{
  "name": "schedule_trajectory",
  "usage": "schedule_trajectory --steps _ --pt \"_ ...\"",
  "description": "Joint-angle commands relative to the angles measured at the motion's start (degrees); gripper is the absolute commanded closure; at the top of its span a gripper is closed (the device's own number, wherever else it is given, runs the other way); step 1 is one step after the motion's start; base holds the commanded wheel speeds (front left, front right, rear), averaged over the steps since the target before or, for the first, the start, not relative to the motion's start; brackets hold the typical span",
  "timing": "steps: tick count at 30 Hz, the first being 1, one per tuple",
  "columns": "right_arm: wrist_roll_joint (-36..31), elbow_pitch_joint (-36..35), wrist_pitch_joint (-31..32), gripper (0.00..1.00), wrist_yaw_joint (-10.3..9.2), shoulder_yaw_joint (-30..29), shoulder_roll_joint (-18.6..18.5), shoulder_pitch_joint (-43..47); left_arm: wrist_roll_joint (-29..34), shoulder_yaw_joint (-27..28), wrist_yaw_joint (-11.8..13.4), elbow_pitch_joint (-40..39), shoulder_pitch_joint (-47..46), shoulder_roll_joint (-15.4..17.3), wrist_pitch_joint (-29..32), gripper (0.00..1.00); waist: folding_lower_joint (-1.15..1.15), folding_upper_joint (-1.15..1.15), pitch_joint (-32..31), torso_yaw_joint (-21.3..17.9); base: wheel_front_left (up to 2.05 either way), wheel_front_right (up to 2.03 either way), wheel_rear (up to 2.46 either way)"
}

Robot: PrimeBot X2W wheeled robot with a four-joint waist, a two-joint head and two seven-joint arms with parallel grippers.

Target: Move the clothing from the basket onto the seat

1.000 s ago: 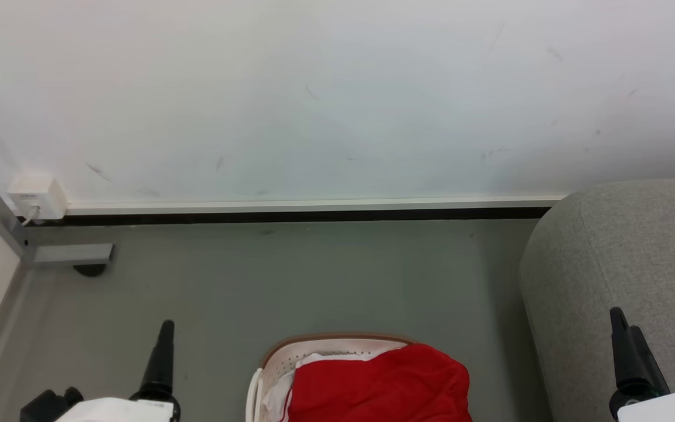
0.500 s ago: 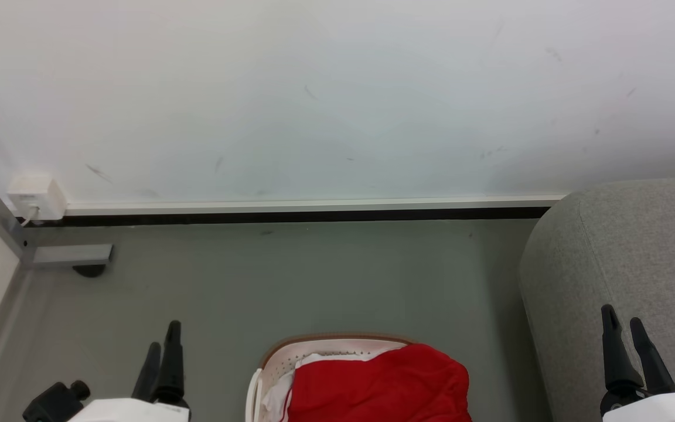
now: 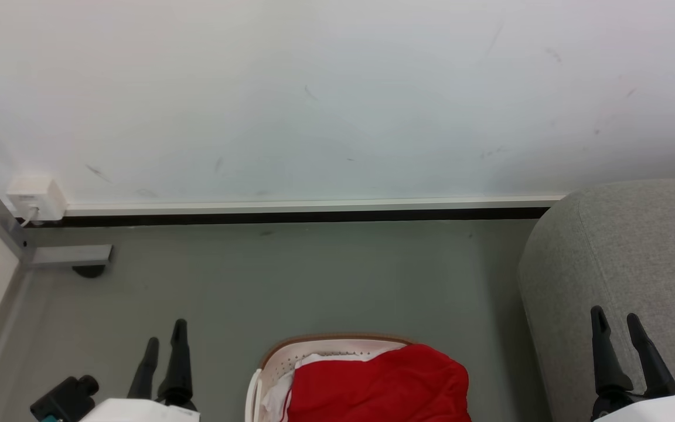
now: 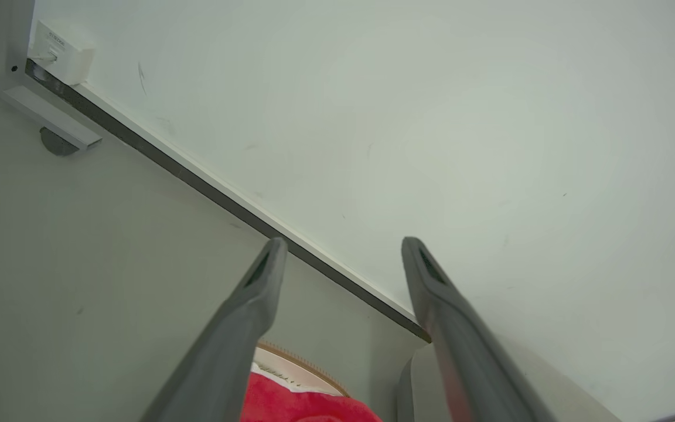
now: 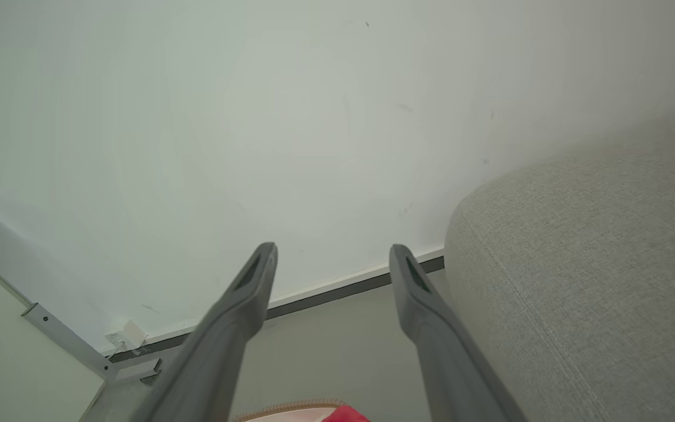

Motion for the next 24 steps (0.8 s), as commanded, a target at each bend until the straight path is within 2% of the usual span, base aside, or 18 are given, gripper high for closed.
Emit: schedule_trajectory --steps 1,24 --pt "-1.98 -0.93 -0.77 0.00 -0.06 0.17 -0.78 0.03 2.34 0.03 0.02 -0.72 -0.12 0.50 -0.65 0.00 0.00 0.00 0.01 -0.06 0.00 0.00 0.00" --pt "-14.73 0.93 -4.12 0.00 -0.08 1.60 -1.49 1.13 19.02 0.20 0.43 1.37 0.95 0.58 -4.06 0.00 0.00 0.00 0.15 -0.43 0.00 0.00 0.00"
